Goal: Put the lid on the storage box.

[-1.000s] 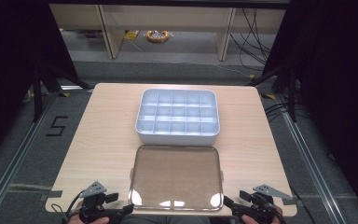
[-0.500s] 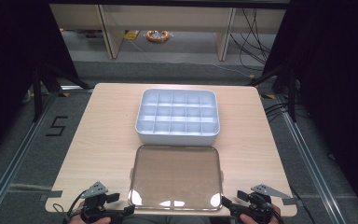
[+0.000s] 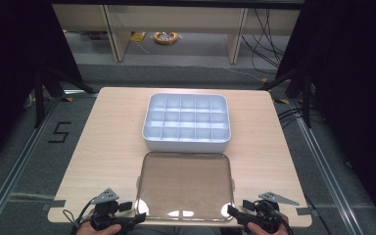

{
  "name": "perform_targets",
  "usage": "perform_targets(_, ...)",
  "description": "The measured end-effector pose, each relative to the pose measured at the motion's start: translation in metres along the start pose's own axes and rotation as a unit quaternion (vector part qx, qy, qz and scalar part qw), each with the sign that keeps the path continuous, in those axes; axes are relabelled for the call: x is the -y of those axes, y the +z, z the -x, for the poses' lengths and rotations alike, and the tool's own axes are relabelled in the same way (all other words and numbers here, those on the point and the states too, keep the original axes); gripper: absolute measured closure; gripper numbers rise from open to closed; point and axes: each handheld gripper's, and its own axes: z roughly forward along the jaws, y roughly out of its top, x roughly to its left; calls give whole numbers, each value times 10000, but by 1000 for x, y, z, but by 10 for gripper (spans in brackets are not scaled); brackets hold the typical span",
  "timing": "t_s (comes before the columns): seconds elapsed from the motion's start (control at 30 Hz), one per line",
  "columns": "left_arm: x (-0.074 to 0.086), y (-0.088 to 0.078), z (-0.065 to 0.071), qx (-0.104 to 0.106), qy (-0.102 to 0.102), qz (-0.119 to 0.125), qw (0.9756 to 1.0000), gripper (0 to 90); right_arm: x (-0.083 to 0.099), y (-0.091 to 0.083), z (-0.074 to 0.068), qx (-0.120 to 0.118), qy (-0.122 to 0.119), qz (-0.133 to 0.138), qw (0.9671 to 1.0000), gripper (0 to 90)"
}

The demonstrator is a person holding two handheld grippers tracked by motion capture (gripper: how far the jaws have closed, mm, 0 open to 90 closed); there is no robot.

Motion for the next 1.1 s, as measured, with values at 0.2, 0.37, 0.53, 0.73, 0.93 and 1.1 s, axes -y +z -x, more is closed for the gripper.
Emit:
perform_targets(0.2,-4,4,-3,-77,-34,-27,10000,273,-1,4,-1,-112,197,54,9997,263)
perform_targets(0.37,-6,6,-5,-137,-34,-101,9998,308,-2,5,2,-78,-25,55,10000,294)
perform_targets(0.53,-10,9,-12,-130,-50,-49,9999,432,-6,13,1,-93,285,-37,9995,322)
perform_targets(0.73,-15,14,-16,-272,-98,-95,9995,450,-9,20,2,-66,-25,-30,10000,334)
perform_targets(0.93,-24,18,-26,-414,-105,-152,9990,464,-14,27,2,-25,47,-74,10000,341)
perform_targets(1.1,-27,22,-33,-349,-262,-279,9987,509,-14,31,2,46,85,-57,9999,339)
